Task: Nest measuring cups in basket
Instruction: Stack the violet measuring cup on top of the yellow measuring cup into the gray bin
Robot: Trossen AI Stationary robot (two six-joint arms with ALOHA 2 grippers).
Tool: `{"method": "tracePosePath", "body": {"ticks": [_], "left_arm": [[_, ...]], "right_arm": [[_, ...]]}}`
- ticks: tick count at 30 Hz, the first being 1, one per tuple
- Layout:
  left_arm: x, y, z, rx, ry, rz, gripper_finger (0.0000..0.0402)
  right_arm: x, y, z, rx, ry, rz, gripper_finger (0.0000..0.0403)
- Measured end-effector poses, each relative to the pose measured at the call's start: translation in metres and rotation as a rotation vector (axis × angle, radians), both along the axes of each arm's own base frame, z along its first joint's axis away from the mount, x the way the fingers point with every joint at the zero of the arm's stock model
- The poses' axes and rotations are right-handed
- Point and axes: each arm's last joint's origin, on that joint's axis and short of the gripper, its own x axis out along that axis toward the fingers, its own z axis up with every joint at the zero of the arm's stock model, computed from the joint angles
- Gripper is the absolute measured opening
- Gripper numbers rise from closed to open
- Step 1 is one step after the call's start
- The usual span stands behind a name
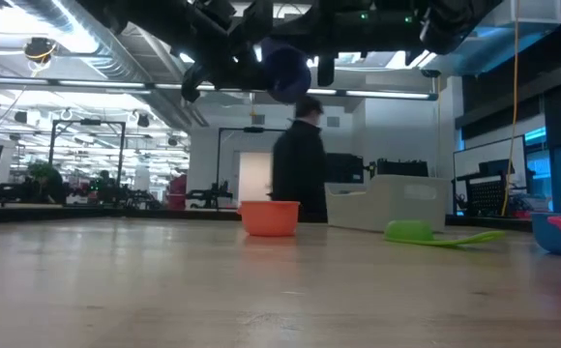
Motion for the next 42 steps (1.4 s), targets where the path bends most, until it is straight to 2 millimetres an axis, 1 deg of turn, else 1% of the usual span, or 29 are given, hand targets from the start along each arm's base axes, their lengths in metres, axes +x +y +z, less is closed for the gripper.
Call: {"method": "tracePosePath", "body": {"ticks": [7,11,14,18,21,25,28,31,34,42], "left_arm": [[0.000,-0.001,0.001,-0.010,-0.015,-0.014,0.0103],[0.001,-0.001,0.001,-0.014,-0.013,-0.034,0.0119],[0.001,-0.002,0.000,-0.025,-0.009,-0.081,0.0120],[0.002,-0.004,0.000,-0.035,-0.006,-0.132,0.0121],[0.002,-0.003,0.000,-0.035,-0.005,-0.133,0.0121],[0.002,-0.003,0.000,-0.034,-0.004,-0.132,0.0121],[0.002,-0.003,0.000,-0.033,-0.004,-0.131,0.0121],[0.002,-0.003,0.000,-0.033,-0.004,-0.130,0.0121],[0.002,-0.003,0.000,-0.033,-0.004,-0.130,0.0121],[0.002,-0.003,0.000,-0.033,-0.003,-0.129,0.0121]], "right_arm": [[-0.011,-0.019,0.006,0.038,0.006,0.068,0.0009],[-0.024,-0.033,0.015,0.051,0.028,0.097,0.0009],[-0.041,-0.046,0.021,0.073,0.075,0.100,0.0009],[-0.071,-0.066,0.034,0.099,0.109,0.106,0.0009],[-0.092,-0.082,0.036,0.148,0.151,0.133,0.0009],[-0.111,-0.101,0.026,0.247,0.236,0.120,0.0012],[-0.116,-0.110,0.009,0.321,0.327,0.106,0.0010],[-0.116,-0.112,-0.007,0.368,0.413,0.128,0.0010],[-0.114,-0.113,-0.018,0.387,0.460,0.157,0.0012],[-0.108,-0.119,-0.034,0.430,0.493,0.195,0.0010]]}}
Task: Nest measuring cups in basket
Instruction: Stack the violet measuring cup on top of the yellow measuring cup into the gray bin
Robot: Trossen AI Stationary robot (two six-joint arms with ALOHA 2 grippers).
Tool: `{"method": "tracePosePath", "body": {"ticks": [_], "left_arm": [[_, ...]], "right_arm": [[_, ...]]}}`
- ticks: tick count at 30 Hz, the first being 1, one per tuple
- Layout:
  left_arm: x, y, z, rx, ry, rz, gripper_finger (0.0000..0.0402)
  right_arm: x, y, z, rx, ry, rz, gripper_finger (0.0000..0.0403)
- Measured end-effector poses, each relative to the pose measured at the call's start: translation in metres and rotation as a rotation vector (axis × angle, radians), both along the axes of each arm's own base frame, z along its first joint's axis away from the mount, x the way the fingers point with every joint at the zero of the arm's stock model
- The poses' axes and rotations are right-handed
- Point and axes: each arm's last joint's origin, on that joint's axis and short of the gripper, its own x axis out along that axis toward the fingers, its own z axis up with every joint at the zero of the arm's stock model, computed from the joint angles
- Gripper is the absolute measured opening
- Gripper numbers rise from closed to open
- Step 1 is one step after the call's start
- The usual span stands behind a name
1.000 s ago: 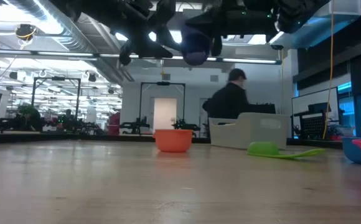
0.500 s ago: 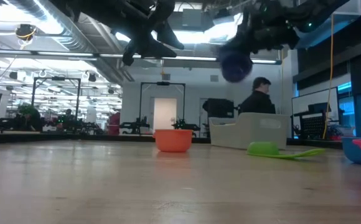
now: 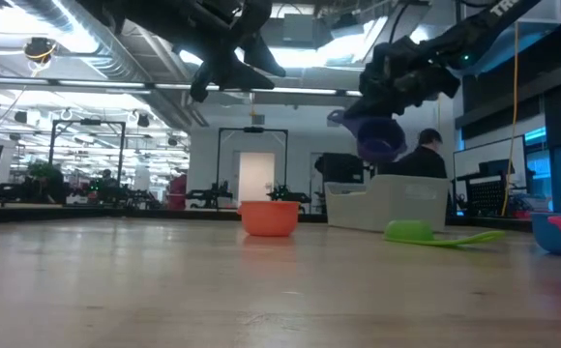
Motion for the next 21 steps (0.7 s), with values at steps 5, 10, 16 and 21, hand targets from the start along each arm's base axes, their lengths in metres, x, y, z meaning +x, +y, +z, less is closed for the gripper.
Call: {"method": "tracePosePath", "body": {"ticks": [5,10,16,21], "left_arm": [[0.000,0.000,0.000,0.000,0.002,0.001,0.0121],[0.000,0.000,0.000,0.000,0.002,0.001,0.0121],[0.000,0.000,0.000,0.000,0.002,0.001,0.0121],[0.000,0.000,0.000,0.000,0.002,0.002,0.0121]], "right_arm": [[0.003,-0.003,-0.018,0.040,0.023,0.010,0.0009],[-0.002,-0.007,-0.033,0.075,0.003,-0.011,0.0009],[-0.013,-0.012,-0.044,0.127,-0.068,-0.072,0.0009],[-0.019,-0.010,-0.055,0.148,-0.072,-0.102,0.0010]]}}
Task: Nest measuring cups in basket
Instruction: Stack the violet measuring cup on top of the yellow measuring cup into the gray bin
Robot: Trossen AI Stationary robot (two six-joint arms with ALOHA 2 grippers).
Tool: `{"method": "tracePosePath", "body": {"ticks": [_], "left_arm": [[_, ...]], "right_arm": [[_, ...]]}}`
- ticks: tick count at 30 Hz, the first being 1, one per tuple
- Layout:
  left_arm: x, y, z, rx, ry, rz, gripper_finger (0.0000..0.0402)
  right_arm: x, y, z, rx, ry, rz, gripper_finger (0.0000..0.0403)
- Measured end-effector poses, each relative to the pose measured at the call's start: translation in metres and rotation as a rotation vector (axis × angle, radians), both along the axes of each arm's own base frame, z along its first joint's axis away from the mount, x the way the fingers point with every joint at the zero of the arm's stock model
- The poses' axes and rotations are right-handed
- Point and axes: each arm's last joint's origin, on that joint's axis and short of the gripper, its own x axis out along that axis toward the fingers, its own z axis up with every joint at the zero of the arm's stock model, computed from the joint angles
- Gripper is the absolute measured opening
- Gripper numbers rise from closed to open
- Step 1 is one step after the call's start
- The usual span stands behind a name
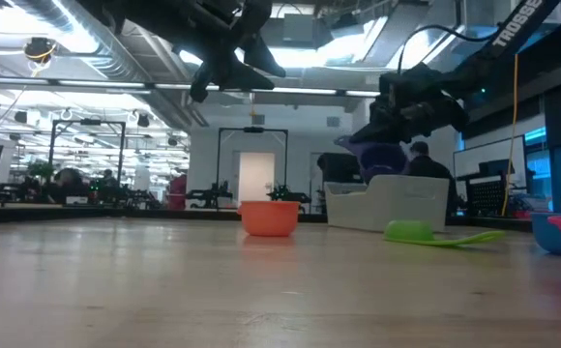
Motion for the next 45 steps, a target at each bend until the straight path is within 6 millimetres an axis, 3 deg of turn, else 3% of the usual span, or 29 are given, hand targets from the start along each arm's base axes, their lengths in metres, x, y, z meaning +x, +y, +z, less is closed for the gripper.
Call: {"method": "tracePosePath", "body": {"ticks": [15,30,45], "left_arm": [[0.0000,0.0000,0.0000,0.000,-0.001,0.000,0.0121],[0.0000,0.0000,0.0000,0.000,-0.001,0.000,0.0121],[0.0000,0.0000,0.0000,0.000,0.000,0.000,0.0121]], "right_arm": [[-0.0028,0.0001,-0.0073,-0.035,0.044,-0.093,0.0011],[-0.0030,-0.0006,-0.0081,-0.004,0.068,-0.143,0.0047],[-0.0032,-0.0009,-0.0083,-0.009,0.072,-0.149,0.0131]]}}
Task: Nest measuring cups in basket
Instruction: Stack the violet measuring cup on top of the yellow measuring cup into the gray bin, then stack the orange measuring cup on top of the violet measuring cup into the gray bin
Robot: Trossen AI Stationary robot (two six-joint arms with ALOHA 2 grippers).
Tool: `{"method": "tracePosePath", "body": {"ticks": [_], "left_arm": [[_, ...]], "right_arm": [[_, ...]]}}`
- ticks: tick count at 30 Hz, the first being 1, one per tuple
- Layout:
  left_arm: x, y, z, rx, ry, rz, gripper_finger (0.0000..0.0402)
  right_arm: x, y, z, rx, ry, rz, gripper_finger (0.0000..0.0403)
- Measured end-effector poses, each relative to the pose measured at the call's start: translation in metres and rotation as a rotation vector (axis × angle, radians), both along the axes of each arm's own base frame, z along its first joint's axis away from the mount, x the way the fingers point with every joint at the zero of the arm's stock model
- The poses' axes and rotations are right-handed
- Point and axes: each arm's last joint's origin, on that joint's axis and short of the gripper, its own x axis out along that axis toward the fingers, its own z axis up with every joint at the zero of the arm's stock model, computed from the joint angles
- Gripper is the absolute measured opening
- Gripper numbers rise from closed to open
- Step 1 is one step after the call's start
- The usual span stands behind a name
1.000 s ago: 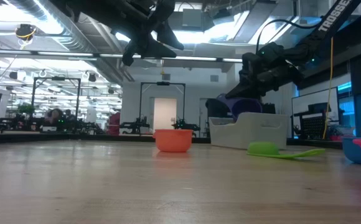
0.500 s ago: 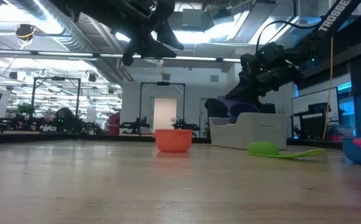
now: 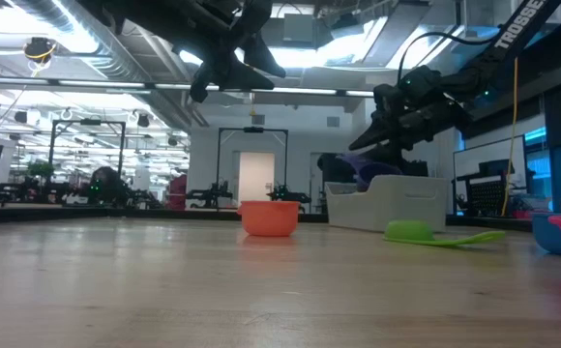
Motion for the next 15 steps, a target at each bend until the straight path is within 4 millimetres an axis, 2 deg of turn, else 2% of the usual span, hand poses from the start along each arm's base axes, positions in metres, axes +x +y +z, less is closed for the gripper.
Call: {"method": "tracePosePath", "body": {"ticks": [7,15], "left_arm": [[0.000,0.000,0.000,0.000,0.000,0.000,0.0121],[0.000,0.000,0.000,0.000,0.000,0.000,0.0121]], "right_arm": [[-0.002,-0.003,0.001,-0.027,-0.002,-0.003,0.0135],[-0.016,-0.028,0.015,-0.101,-0.034,-0.086,0.0135]]}}
